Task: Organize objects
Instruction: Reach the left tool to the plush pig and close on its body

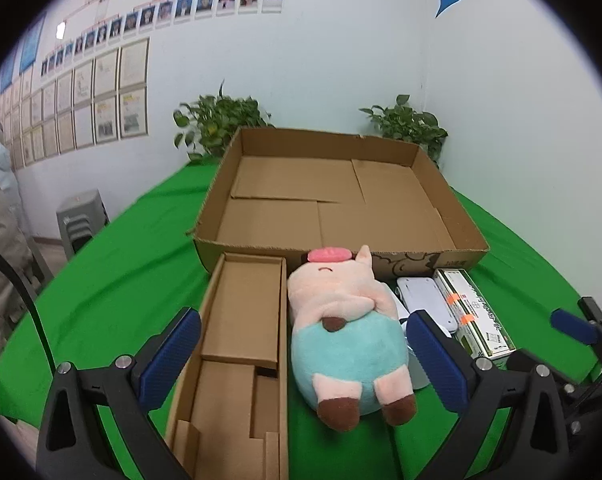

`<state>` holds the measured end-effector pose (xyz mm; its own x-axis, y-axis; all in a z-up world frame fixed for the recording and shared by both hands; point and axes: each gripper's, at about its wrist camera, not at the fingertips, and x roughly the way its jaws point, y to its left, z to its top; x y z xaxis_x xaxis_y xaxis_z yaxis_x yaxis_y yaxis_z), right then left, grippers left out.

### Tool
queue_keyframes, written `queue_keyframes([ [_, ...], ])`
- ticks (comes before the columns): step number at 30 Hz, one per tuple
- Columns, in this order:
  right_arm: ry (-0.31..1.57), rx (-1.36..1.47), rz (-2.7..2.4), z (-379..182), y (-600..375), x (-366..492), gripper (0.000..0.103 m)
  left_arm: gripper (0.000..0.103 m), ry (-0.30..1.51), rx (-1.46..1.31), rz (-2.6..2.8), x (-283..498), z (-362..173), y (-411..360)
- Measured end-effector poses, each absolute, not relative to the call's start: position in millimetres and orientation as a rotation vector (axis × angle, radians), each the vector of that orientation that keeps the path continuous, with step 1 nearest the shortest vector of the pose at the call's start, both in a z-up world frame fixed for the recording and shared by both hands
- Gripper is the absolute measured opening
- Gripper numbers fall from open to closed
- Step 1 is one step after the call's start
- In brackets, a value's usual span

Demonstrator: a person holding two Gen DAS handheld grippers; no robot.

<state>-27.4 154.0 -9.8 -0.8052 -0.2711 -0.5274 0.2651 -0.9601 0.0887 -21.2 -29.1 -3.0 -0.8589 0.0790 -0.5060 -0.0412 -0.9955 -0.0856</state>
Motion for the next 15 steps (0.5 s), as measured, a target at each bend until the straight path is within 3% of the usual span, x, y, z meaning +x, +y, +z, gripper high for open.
queue_keyframes([
  [15,-0.004,0.801,-2.629,-33,130,-55,0.103,0.102,-0.256,-1.025,2.738,-54,-21,-35],
])
